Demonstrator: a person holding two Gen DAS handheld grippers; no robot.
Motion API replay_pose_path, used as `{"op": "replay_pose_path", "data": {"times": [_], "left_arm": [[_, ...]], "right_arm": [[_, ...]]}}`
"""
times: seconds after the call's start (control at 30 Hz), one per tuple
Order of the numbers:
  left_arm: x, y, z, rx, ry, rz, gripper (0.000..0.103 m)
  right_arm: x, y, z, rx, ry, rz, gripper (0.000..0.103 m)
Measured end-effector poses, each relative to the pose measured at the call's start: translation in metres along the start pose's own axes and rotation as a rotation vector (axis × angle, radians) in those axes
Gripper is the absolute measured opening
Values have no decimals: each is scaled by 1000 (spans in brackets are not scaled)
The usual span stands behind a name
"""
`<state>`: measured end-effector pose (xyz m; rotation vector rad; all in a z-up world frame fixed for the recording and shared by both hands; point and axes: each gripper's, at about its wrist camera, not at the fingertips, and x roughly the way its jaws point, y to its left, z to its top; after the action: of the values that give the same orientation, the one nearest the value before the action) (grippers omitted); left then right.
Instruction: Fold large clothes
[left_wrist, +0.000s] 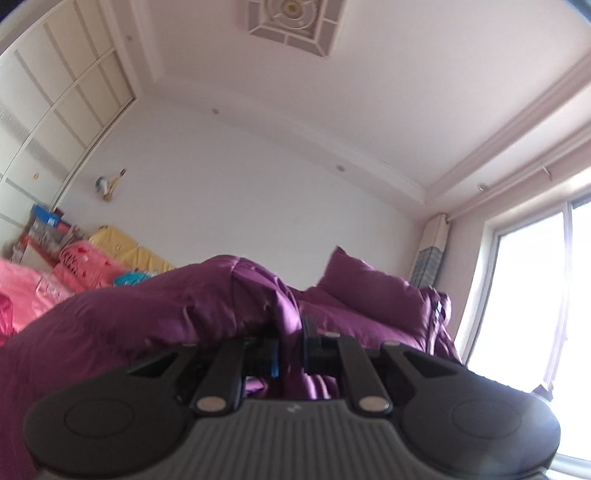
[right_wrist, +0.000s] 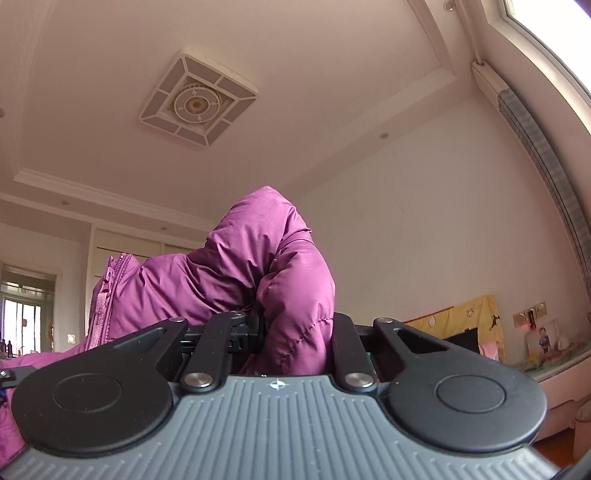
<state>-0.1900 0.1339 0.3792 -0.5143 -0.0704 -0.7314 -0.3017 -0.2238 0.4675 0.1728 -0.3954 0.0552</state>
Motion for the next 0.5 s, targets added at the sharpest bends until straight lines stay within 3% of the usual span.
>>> {"op": "replay_pose_path", "data": {"times": [0.07, 0.2, 0.33, 0.5], "left_arm": [[9, 5, -4, 33, 11, 20, 8], [36, 41, -20, 9, 87, 116, 8], [66, 90, -49, -8, 162, 239, 8], [109, 140, -76, 22, 222, 325, 8]], "right_arm": [[17, -3, 1, -7, 0, -2, 16], [55, 2, -29, -69, 64, -32, 16], [108, -13, -83, -78, 187, -38, 16], [156, -36, -151, -103, 299, -75, 16]]}}
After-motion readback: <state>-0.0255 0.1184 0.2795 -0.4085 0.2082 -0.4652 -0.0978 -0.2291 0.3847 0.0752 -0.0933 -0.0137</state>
